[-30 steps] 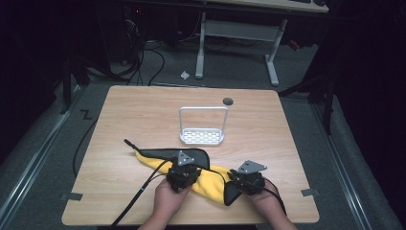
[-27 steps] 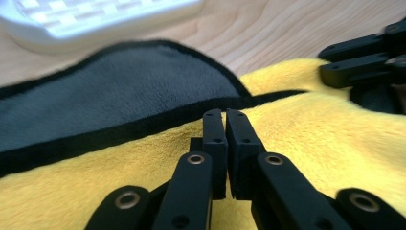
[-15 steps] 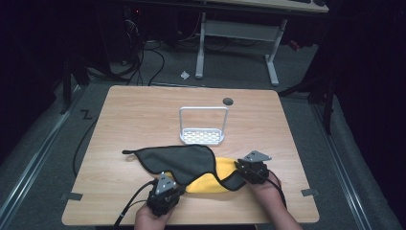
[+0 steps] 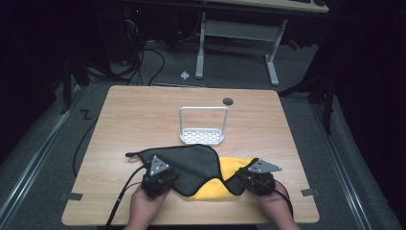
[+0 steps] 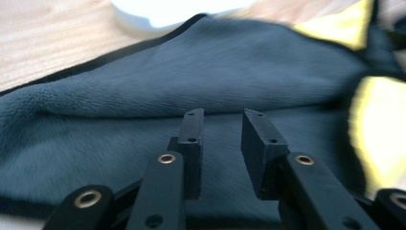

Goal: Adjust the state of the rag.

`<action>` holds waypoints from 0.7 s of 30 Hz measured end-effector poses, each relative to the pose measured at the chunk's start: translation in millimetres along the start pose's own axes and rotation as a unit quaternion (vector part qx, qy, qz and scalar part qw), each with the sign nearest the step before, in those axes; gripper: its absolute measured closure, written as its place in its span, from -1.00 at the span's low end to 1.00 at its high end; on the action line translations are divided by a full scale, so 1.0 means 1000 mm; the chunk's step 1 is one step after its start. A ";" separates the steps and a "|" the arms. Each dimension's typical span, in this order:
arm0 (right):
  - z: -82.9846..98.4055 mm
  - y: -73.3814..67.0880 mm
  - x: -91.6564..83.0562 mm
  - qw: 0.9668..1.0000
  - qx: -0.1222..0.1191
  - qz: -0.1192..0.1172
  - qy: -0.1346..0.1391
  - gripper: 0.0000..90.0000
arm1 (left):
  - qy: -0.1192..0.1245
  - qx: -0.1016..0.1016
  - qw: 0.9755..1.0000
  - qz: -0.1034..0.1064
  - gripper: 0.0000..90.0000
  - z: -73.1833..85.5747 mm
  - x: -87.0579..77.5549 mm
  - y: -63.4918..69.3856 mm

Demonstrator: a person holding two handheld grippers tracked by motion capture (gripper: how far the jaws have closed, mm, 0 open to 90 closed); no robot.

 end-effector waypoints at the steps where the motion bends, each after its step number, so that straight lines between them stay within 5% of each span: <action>1: 0.004 -0.003 -0.001 1.000 -0.007 -0.005 -0.013 0.77 | -0.012 0.003 1.000 -0.002 0.64 0.002 0.004 -0.001; 3: 0.012 -0.006 0.000 0.999 -0.015 -0.010 -0.039 0.87 | -0.034 0.018 0.999 -0.003 0.69 0.011 0.009 0.002; 5: 0.016 -0.003 0.004 0.999 -0.010 -0.010 -0.048 0.92 | -0.025 0.018 1.000 0.004 0.68 0.018 0.004 0.008; 14: 0.001 0.033 0.032 0.999 0.010 0.041 -0.028 0.90 | -0.034 0.013 0.997 0.065 0.64 0.051 -0.017 0.049; 17: -0.005 0.039 0.039 0.998 0.016 0.046 -0.026 0.78 | -0.037 0.019 0.997 0.071 0.60 0.047 -0.019 0.055; 21: -0.011 0.036 0.023 0.998 0.019 0.051 -0.001 0.66 | 0.005 0.013 0.999 0.042 0.48 0.020 -0.029 0.033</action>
Point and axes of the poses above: each handheld gripper's, and its own axes: x roughly forward along the jaws, z roughly out of its underside, y roughly to its right, the point moved 5 cm from there along x, roughly forward along the jaws, and after that the axes turned 6 degrees about -x, right-handed, at the moved point
